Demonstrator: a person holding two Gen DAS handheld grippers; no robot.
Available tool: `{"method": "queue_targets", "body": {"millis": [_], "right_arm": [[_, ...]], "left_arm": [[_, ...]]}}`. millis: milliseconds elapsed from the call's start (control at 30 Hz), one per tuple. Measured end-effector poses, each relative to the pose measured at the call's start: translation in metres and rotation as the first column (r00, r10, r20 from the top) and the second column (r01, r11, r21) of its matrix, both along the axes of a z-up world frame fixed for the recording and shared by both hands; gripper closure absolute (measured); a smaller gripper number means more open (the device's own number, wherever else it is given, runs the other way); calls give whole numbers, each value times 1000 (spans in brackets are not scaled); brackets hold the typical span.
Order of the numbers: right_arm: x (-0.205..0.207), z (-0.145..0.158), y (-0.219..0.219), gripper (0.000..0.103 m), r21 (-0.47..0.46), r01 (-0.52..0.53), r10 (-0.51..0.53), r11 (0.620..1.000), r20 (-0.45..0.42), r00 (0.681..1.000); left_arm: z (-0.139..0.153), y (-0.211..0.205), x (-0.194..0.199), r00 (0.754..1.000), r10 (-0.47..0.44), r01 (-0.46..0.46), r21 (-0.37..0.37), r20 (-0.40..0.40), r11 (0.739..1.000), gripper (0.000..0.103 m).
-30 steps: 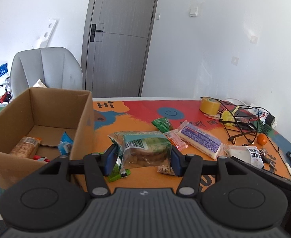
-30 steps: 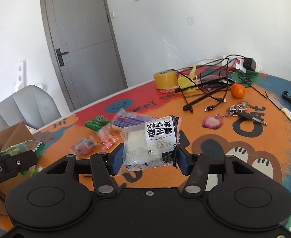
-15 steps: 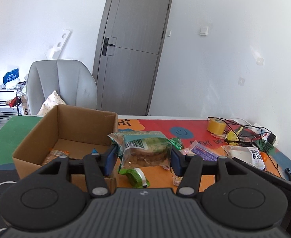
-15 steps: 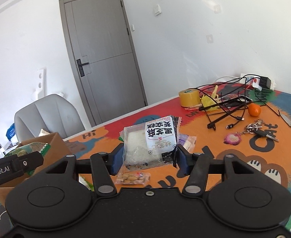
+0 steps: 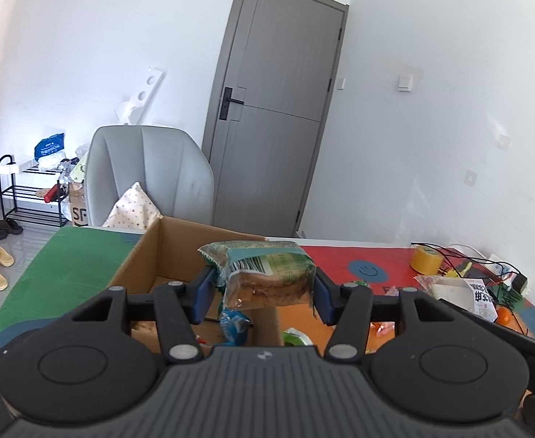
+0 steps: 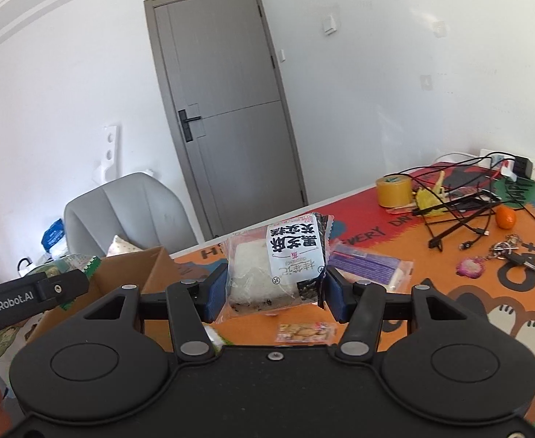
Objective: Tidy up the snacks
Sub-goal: 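Carry the biscuit pack and white-black packet over the box and open both tools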
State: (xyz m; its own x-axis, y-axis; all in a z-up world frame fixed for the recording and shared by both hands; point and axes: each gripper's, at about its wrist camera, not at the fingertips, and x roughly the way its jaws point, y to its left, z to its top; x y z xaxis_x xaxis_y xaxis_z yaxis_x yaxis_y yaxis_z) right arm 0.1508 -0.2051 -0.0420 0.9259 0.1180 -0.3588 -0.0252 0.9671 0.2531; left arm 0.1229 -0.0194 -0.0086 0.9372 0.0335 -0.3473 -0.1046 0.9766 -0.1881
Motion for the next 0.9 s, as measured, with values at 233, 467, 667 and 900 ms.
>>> {"method": "queue_targets", "body": {"millis": [233,467,667,900], "right_arm": [[5,6,26,49,-2,-67,67,998,8,998],[15,8,54,49,-8,-127,127,992,6,992],[28,9,70,49,-16,-171,171,985,1,985],[43,8,83,49,7,-214,214,977,-23,977]], "left_arm": [[0,22,2,999,41,-41,-8,-6,999,49],[-6,47,12,997,77,-78,-32,-30,996,49],[-12,62,29,995,78,-82,-64,-66,995,47],[-10,75,30,992,112,-116,-66,-58,991,30]]}}
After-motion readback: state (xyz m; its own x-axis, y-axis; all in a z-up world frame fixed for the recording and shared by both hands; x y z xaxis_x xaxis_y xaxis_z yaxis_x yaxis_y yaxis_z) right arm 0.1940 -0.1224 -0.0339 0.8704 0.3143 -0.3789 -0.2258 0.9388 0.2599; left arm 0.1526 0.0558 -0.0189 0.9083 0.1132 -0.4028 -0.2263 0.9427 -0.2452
